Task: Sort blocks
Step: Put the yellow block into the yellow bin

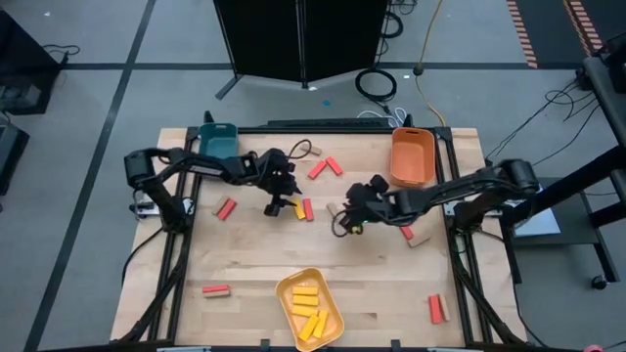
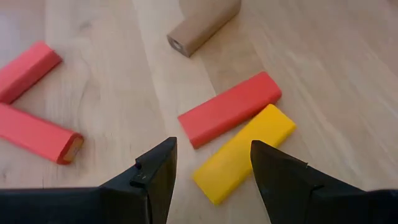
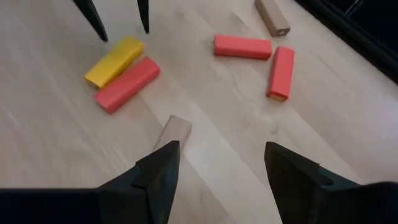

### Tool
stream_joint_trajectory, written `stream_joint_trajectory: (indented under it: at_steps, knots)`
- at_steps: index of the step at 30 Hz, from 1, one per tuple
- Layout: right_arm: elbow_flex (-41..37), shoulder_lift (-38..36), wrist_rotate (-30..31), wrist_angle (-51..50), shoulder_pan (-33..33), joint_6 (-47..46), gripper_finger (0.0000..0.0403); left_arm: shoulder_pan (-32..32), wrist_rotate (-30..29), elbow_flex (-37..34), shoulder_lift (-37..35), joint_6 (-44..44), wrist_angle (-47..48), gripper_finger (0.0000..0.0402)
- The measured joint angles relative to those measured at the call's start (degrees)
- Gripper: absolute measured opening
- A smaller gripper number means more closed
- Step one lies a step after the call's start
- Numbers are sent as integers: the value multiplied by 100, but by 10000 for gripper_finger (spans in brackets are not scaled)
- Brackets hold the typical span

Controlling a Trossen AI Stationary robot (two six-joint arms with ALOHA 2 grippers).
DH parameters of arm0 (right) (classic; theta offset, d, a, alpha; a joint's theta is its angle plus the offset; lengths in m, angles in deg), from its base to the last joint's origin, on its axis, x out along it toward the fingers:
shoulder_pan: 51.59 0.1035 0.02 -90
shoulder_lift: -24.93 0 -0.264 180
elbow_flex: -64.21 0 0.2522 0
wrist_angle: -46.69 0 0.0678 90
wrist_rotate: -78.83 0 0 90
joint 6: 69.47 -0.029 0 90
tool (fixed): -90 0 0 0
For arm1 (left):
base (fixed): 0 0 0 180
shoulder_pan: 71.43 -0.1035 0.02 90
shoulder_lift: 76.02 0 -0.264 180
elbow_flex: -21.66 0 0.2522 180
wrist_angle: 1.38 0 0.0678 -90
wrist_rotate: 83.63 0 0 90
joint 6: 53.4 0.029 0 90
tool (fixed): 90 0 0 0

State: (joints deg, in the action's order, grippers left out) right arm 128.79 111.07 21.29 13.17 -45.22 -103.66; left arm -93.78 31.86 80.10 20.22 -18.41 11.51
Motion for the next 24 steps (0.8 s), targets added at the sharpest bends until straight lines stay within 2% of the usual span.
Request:
stream_joint_trajectory:
  at_steps: [8, 15, 24]
  knots:
    - [-1024, -673, 24, 978, 1, -138, 201, 0, 3, 171, 186, 311, 366, 200]
    - [-1053, -688, 42, 1287, -48, 77, 201, 28, 4, 175, 584, 441, 353, 200]
    - [-1055, -688, 25, 1275, -55, 53, 201, 26, -1, 182, 611, 432, 417, 200]
